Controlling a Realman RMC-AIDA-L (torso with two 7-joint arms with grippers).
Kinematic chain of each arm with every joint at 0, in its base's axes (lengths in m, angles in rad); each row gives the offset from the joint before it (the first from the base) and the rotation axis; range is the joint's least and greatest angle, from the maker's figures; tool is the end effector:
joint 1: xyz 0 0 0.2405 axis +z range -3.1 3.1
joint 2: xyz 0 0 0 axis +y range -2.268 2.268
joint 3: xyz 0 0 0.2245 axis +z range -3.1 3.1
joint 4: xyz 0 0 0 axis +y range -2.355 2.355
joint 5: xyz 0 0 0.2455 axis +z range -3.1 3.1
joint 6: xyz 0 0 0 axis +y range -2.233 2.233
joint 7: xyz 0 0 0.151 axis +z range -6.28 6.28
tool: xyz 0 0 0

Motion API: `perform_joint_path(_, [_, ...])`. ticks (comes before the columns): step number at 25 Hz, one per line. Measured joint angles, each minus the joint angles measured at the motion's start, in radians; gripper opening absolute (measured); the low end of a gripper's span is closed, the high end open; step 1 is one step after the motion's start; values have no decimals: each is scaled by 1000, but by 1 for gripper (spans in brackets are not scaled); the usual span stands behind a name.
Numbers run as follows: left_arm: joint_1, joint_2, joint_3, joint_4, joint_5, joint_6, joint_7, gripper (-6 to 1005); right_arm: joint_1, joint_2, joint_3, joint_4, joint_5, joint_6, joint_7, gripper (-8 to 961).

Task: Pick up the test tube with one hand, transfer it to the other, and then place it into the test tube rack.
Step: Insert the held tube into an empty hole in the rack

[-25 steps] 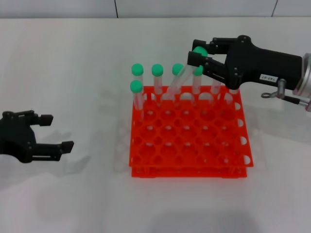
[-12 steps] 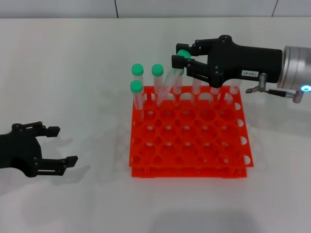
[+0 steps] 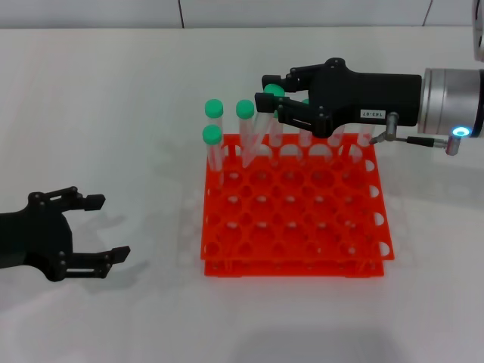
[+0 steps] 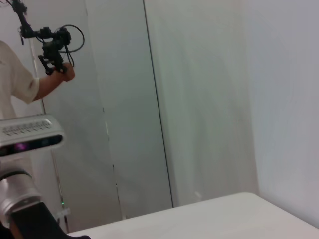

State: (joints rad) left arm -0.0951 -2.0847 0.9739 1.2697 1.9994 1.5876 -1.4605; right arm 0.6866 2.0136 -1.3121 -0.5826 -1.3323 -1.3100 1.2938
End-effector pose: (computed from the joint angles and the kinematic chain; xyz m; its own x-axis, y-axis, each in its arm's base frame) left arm -0.2881 0.2823 0.0708 0.9338 0.2788 0.2244 0.3424 -0.8786 -0.3330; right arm 0.1434 0.3960 -0.0303 0.7861 -0.1144 -0.6075 -0.2488 -0.9582 -0.1414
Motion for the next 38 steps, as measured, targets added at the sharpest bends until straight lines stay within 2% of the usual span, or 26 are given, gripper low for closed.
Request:
perform_joint_path(5, [13, 0, -16, -32, -53, 0, 78, 893, 0, 0, -6, 0, -1, 36, 2, 257])
perform_joint_path(38, [-26, 4, -25, -72, -20, -51, 71, 893, 49, -1, -90, -21, -44, 122, 46, 257])
